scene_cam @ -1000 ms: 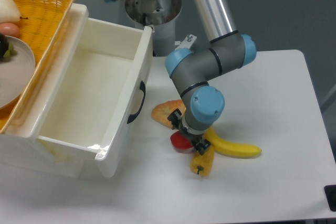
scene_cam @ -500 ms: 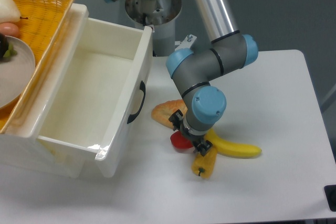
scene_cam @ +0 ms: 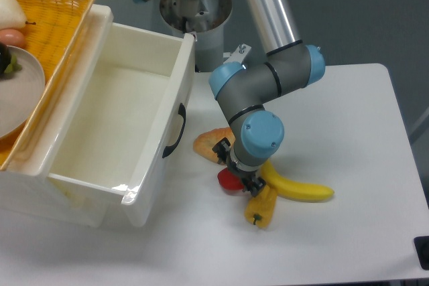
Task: Pick up the red pepper
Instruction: 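Close the gripper on the red pepper, then lift the grasped red pepper up off the table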
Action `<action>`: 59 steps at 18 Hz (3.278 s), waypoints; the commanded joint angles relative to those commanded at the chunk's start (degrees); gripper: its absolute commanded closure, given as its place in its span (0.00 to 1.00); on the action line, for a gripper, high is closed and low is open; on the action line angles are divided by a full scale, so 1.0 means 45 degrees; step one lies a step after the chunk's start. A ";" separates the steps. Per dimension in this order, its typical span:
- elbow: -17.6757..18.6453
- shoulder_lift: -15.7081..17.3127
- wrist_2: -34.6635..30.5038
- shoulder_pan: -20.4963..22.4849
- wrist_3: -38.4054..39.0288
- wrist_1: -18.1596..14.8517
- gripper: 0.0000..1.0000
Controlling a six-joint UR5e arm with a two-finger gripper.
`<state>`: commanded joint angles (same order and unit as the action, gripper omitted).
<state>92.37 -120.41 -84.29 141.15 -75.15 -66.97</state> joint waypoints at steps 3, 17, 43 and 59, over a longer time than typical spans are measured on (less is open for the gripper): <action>0.0039 0.0000 0.0000 -0.0020 0.0000 0.0020 0.00; -0.0136 -0.0098 -0.0664 -0.0039 -0.0488 0.0332 0.01; -0.0586 -0.0039 -0.0742 0.0039 -0.0586 0.0156 0.59; -0.1660 0.1366 -0.1113 0.0547 -0.3376 -0.2422 0.59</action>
<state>84.90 -114.26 -89.30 143.61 -90.34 -77.87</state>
